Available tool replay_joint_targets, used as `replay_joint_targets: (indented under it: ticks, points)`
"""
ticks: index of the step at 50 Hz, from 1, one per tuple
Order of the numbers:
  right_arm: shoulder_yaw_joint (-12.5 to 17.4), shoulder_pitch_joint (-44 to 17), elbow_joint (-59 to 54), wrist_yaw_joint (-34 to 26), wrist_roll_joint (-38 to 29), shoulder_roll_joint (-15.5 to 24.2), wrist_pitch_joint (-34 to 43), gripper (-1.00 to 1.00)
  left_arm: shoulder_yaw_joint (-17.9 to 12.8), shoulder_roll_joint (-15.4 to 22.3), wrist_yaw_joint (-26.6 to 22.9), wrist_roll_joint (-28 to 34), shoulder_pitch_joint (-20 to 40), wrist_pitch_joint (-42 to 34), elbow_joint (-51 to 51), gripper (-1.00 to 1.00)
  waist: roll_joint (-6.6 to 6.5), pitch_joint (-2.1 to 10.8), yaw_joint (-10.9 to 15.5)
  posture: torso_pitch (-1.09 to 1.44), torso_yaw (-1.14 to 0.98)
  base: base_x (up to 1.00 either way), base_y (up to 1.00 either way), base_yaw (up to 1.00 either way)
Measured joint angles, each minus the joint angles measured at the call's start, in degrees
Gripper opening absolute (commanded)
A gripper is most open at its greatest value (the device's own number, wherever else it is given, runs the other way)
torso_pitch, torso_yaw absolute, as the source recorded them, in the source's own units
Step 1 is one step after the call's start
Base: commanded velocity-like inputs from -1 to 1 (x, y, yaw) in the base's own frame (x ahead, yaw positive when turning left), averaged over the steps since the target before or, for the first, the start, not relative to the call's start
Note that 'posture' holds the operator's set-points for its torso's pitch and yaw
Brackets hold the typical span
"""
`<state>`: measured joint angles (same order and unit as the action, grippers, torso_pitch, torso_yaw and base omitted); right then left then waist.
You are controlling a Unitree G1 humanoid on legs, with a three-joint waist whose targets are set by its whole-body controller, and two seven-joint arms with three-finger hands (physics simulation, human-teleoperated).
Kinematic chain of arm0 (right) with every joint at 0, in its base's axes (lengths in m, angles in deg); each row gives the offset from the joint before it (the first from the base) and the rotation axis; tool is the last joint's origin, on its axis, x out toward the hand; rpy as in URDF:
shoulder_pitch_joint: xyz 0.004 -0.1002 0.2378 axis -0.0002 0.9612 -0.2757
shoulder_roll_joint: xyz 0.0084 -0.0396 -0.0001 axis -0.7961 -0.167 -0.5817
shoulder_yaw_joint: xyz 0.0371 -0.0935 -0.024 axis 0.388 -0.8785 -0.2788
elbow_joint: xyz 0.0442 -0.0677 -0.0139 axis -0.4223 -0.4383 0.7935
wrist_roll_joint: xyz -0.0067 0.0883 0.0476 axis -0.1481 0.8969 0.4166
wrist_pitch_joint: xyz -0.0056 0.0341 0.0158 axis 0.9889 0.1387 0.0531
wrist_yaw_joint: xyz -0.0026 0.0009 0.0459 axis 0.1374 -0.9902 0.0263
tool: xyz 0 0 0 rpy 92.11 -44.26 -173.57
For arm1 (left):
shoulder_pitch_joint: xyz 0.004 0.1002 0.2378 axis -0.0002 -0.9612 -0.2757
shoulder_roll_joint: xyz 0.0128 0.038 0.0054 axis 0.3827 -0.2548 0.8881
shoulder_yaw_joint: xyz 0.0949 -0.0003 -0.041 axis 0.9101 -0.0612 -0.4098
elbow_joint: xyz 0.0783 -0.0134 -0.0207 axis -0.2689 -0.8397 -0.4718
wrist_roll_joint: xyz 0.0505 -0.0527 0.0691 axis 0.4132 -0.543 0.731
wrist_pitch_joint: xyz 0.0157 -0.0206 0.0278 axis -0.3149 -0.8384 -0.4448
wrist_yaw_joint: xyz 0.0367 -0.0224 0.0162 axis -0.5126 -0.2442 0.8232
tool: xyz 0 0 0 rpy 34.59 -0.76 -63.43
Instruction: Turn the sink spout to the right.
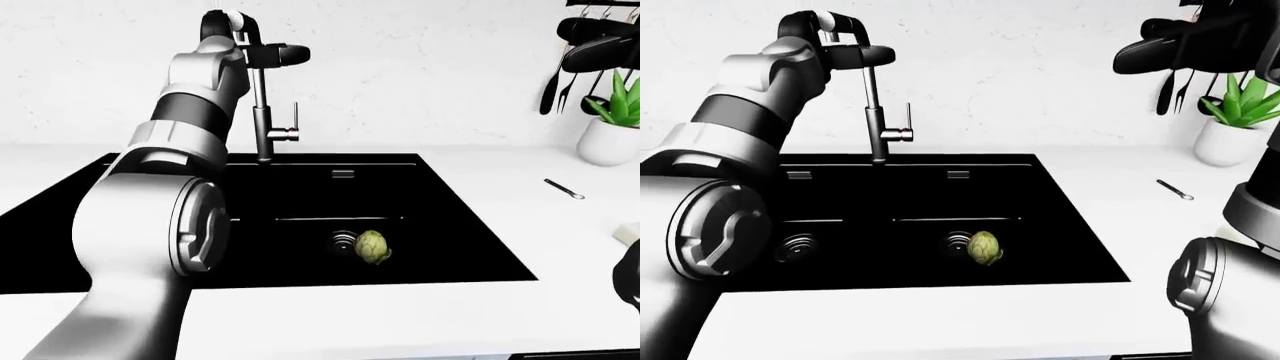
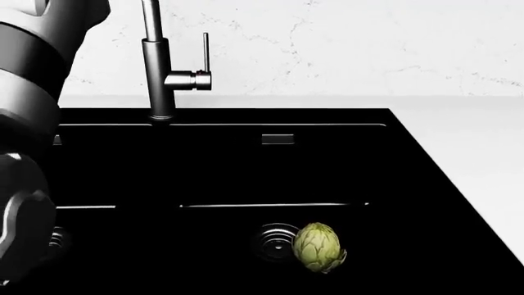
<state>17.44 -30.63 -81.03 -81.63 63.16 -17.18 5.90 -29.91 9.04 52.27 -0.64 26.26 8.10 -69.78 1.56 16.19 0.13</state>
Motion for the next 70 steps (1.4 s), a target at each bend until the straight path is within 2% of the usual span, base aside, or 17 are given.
replay_joint_targets:
  ticks: [14, 47, 70]
  points:
    - [-0.4, -0.6, -0.2, -0.1, 0.3, 0.6, 0.2, 1.0, 0.4, -1.0, 0.1, -0.7, 0.0, -0.3, 0.3, 1.0, 0.06, 0.05, 0.0, -0.44, 0.0, 0.0, 0.0, 0.0]
    - [1.6, 1.9, 4.0, 0.5, 2.5, 2.3, 2.5, 1.0, 2.2, -3.6, -0.3, -1.8, 0.2, -1.5, 2.3, 1.0, 0.45, 0.03, 0.1, -0.44, 0.0, 0.0, 0.0, 0.0]
    - [1.4, 2.3, 4.6, 1.3, 4.0, 2.8, 3.1, 1.0, 3.0, -5.3, 0.0, -2.0, -0.1, -2.2, 3.0, 1.0, 0.64, 0.04, 0.1, -0.44, 0.0, 0.0, 0.0, 0.0]
